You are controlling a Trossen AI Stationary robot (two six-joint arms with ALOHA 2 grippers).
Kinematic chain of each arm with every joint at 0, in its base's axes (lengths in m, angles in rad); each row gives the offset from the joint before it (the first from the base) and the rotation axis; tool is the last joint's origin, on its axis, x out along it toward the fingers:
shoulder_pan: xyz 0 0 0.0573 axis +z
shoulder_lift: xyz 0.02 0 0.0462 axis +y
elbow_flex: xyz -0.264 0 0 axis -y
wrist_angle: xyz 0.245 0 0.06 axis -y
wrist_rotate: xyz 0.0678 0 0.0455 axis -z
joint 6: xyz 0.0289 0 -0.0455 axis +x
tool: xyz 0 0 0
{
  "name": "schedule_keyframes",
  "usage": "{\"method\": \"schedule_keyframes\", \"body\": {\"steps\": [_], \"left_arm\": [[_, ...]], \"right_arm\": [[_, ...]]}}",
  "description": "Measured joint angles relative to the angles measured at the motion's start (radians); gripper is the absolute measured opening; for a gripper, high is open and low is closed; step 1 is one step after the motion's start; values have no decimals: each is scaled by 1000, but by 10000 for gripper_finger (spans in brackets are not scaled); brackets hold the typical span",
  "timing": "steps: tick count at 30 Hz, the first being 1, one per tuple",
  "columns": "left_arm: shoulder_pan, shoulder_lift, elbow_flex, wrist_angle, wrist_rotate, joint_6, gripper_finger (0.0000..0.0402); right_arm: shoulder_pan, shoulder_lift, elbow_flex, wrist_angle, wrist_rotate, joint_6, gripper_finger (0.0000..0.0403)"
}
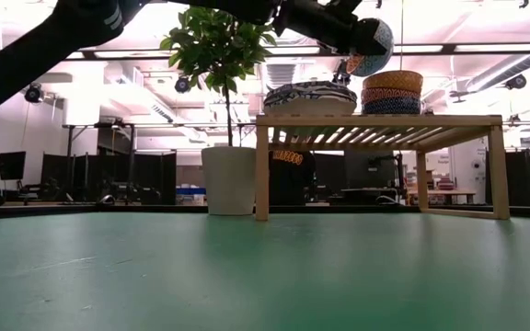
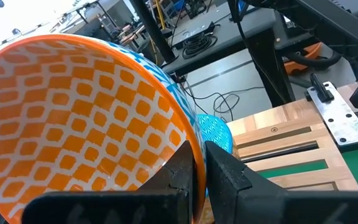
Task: Place and stack bowls onto a shelf
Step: Stack the orange bowl on top of the light blue bowl on the shelf
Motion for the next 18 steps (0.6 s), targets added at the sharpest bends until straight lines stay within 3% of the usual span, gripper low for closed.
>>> {"method": "schedule_keyframes", "body": {"steps": [18], "left_arm": [[0,0,0,0,3,-3,12]], "right_arm": [[0,0,0,0,23,1,9]]}}
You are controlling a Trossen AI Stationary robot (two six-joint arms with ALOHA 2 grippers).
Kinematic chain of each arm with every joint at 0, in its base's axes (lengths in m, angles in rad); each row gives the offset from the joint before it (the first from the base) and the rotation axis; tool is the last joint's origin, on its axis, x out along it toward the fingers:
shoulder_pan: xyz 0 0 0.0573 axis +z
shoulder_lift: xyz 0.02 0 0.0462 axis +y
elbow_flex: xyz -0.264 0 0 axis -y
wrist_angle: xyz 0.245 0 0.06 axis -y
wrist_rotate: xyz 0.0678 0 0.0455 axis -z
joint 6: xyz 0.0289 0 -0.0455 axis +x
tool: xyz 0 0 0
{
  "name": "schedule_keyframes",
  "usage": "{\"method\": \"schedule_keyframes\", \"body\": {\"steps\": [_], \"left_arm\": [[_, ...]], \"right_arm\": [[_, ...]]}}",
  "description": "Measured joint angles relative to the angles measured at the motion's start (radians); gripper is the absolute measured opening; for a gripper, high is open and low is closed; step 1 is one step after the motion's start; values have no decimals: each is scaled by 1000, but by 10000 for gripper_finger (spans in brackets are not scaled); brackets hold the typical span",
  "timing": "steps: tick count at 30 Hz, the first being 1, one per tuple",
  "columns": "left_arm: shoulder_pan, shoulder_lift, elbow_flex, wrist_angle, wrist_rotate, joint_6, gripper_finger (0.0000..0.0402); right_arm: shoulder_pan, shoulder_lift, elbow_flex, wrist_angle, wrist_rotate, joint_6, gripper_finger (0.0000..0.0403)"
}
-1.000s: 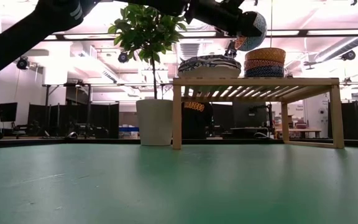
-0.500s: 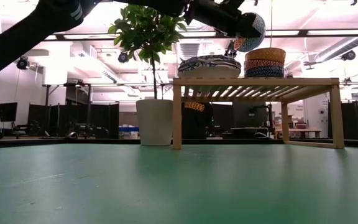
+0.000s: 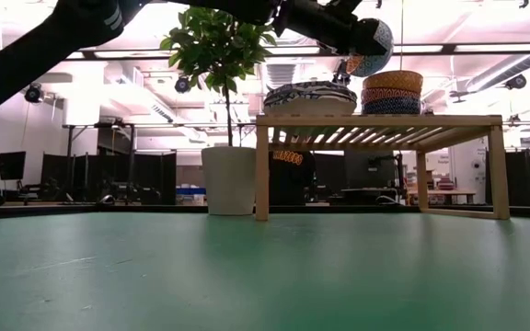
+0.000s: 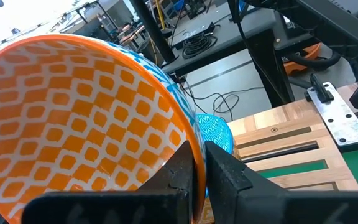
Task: Place and stack bowls onto a shelf
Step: Stack the orange bowl on top of the light blue bowl on the shelf, then adjust the orange bowl
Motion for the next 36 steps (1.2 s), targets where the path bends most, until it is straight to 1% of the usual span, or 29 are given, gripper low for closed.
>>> {"method": "schedule_keyframes", "body": {"steps": [3,11,16,34,36], "left_arm": [[0,0,0,0,0,0,20],[0,0,0,0,0,0,63],[0,0,0,4,0,0,78],[0,0,0,17,-3,3,78],[-2,-3,0,14,-22,9,78]], "right_arm": [[0,0,0,0,0,0,9],[0,0,0,0,0,0,9],[0,0,0,0,0,0,9],[0,0,0,-1,0,4,9],[0,0,0,-1,0,15,9]]}}
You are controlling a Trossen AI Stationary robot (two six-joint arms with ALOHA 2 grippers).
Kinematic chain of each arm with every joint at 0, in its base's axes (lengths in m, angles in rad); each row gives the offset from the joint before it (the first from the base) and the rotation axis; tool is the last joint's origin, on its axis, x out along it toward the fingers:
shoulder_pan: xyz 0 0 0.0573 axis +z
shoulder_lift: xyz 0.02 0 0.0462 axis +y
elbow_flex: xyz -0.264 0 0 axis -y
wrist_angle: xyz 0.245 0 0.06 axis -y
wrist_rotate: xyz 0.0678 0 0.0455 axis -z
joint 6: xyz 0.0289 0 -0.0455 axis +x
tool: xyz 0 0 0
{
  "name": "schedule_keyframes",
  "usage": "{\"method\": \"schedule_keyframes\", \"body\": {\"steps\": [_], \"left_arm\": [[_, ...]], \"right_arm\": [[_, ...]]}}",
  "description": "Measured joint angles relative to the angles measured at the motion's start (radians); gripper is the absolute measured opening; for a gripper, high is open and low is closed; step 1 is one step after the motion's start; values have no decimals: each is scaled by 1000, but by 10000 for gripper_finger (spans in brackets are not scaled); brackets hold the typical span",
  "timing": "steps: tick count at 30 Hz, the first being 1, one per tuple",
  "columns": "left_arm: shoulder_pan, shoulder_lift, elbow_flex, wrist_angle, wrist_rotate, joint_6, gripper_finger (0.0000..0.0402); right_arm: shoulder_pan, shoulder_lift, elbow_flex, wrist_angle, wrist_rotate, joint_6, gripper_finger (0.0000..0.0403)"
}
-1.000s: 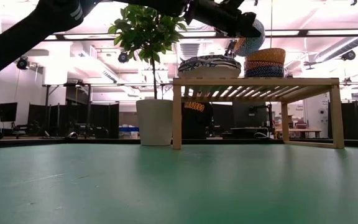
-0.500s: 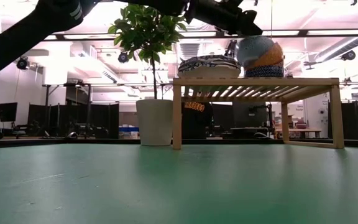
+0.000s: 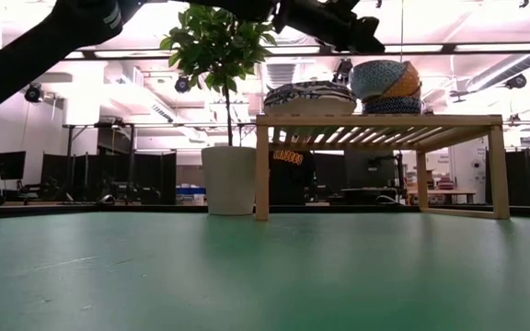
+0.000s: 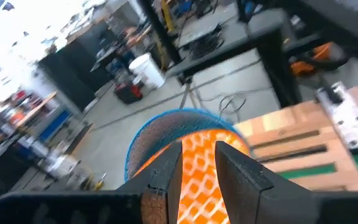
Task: Place and stack bowls onto a shelf
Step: Adjust the orange bowl
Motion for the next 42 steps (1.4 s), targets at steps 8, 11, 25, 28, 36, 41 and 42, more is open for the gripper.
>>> {"method": "schedule_keyframes", "body": {"steps": [8,11,25,28,36,41,42], "left_arm": [[-39,-148,13,-218,-40,-9,78],[-58,-229,15,-345,-16,-51,77],[-171,-585,-118,-704,150,-257,36],[-203,-662,-259,-649,136,-266,35],[-264,-938,-791,-266,80,-338,35],[-271,-1075,-1032,-87,72,-398,35],[-272,-1097,-1073,-55,69,-403,35]], "right_arm": [[-4,0,0,-1,390,143,9],[-27,-1,1,-18,560,215,9],[-518,86,313,-473,448,330,9],[-651,154,431,-627,375,337,9],[-867,332,706,-982,348,246,18],[-952,419,791,-1048,227,98,64],[-967,433,799,-1049,202,62,75]]}}
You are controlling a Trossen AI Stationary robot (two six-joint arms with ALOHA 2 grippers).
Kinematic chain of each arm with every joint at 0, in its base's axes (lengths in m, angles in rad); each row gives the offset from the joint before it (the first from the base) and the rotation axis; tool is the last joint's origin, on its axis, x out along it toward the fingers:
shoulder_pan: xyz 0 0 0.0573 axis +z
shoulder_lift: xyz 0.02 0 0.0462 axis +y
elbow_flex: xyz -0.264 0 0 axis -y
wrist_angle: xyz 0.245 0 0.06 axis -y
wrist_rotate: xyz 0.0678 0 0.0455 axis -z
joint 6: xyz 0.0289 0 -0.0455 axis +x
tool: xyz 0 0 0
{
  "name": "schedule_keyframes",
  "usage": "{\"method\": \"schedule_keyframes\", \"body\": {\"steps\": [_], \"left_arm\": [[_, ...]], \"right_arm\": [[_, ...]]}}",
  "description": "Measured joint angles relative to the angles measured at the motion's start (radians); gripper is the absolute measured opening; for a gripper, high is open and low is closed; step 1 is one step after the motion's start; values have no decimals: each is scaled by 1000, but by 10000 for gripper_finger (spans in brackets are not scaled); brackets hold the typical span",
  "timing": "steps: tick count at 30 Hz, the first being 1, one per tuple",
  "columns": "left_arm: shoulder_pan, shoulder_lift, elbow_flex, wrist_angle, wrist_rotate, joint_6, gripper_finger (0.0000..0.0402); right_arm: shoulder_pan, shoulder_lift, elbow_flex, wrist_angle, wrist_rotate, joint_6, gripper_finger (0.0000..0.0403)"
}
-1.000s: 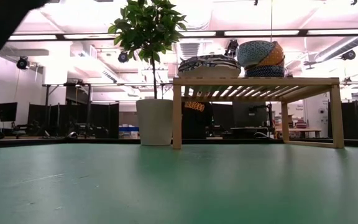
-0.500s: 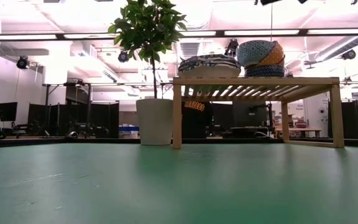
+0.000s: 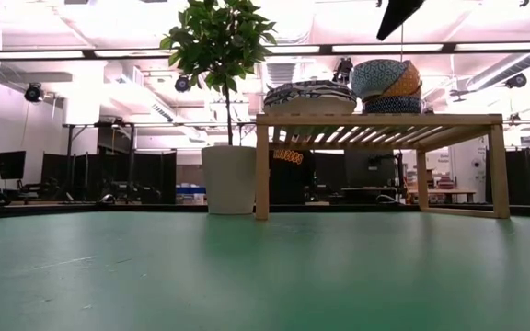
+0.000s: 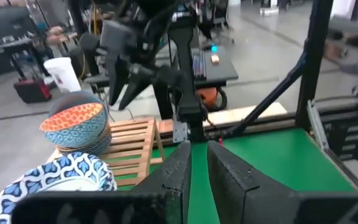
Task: Place and stack bowls onto a shelf
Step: Adjust the orange bowl
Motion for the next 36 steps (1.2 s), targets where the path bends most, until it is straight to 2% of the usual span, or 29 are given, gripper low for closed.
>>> {"method": "schedule_keyframes", "body": {"steps": [4,8,13,22,28,36], "left_arm": [[-2,-76,-122,88,0,-22,35],[-2,-127,-195,122,-13,-39,35],[-1,-151,-224,125,-16,-40,35],[-1,-140,-226,123,-16,-20,35],[-1,-141,-226,123,-16,-19,35],[-2,-141,-226,121,-15,-20,35]], "right_arm": [[-63,46,24,-11,-16,-88,113],[-124,64,41,-10,-20,-124,132],[-194,79,41,-7,-34,-174,134],[-285,85,40,6,-172,-189,132],[-328,92,40,8,-223,-195,104],[-352,117,39,10,-243,-241,19]]}}
